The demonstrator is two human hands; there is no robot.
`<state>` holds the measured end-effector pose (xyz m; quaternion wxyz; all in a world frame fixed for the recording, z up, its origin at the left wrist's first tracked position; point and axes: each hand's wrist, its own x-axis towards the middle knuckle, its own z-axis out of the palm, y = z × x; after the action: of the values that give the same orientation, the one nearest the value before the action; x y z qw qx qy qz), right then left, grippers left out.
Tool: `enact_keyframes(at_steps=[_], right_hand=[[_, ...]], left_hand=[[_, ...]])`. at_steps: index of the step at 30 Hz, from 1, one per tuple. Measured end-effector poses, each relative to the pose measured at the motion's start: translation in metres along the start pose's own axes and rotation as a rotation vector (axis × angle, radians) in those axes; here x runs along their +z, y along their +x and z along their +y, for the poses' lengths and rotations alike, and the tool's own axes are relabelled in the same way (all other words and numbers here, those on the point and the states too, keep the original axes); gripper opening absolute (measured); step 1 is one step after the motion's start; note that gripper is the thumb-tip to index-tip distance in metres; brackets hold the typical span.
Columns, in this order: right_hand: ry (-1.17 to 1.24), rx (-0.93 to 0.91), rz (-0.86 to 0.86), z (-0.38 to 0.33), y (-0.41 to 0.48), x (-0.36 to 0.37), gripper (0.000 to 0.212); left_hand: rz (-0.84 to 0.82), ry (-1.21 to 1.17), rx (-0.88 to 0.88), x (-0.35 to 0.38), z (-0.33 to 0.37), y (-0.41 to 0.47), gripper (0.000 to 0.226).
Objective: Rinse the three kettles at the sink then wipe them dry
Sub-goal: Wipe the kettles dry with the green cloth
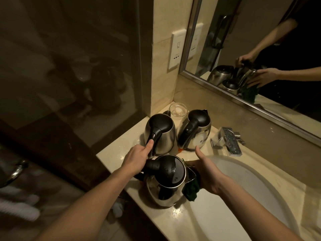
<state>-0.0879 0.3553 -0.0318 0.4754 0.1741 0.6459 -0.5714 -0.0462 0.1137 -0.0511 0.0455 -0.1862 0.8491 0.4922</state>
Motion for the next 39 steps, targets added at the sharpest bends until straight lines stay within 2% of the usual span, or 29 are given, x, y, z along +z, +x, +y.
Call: enact_keyframes(at_steps=[7, 10, 17, 20, 22, 29, 35, 37, 39], right_hand=[[-0.055, -0.020, -0.051, 0.002, 0.010, 0.005, 0.088], [-0.049, 0.027, 0.022, 0.007, 0.020, 0.008, 0.087], [-0.112, 0.031, -0.022, -0.004, 0.015, 0.005, 0.105], [-0.163, -0.065, -0.040, -0.019, 0.002, -0.001, 0.075], [-0.203, -0.102, -0.060, -0.027, -0.002, 0.000, 0.070], [-0.163, 0.019, -0.110, -0.014, 0.028, 0.006, 0.093], [-0.215, 0.060, -0.111, -0.010, 0.034, 0.010, 0.098], [-0.246, 0.016, -0.136, -0.016, 0.028, 0.011, 0.091], [-0.277, -0.051, -0.119, -0.026, 0.020, 0.012, 0.073]], left_hand=[[0.032, -0.032, -0.033, -0.002, 0.000, 0.010, 0.066], [0.043, -0.016, -0.014, -0.003, 0.002, 0.014, 0.066], [-0.018, 0.027, 0.001, -0.005, 0.003, 0.018, 0.064], [-0.119, 0.023, -0.016, -0.006, 0.006, 0.021, 0.061], [-0.158, 0.029, -0.016, -0.007, 0.007, 0.024, 0.059], [-0.181, 0.040, -0.016, -0.006, 0.006, 0.030, 0.059], [-0.116, -0.036, -0.015, -0.005, 0.004, 0.033, 0.064], [-0.110, -0.045, -0.013, -0.005, 0.005, 0.033, 0.064], [-0.109, -0.063, -0.013, -0.005, 0.006, 0.032, 0.063]])
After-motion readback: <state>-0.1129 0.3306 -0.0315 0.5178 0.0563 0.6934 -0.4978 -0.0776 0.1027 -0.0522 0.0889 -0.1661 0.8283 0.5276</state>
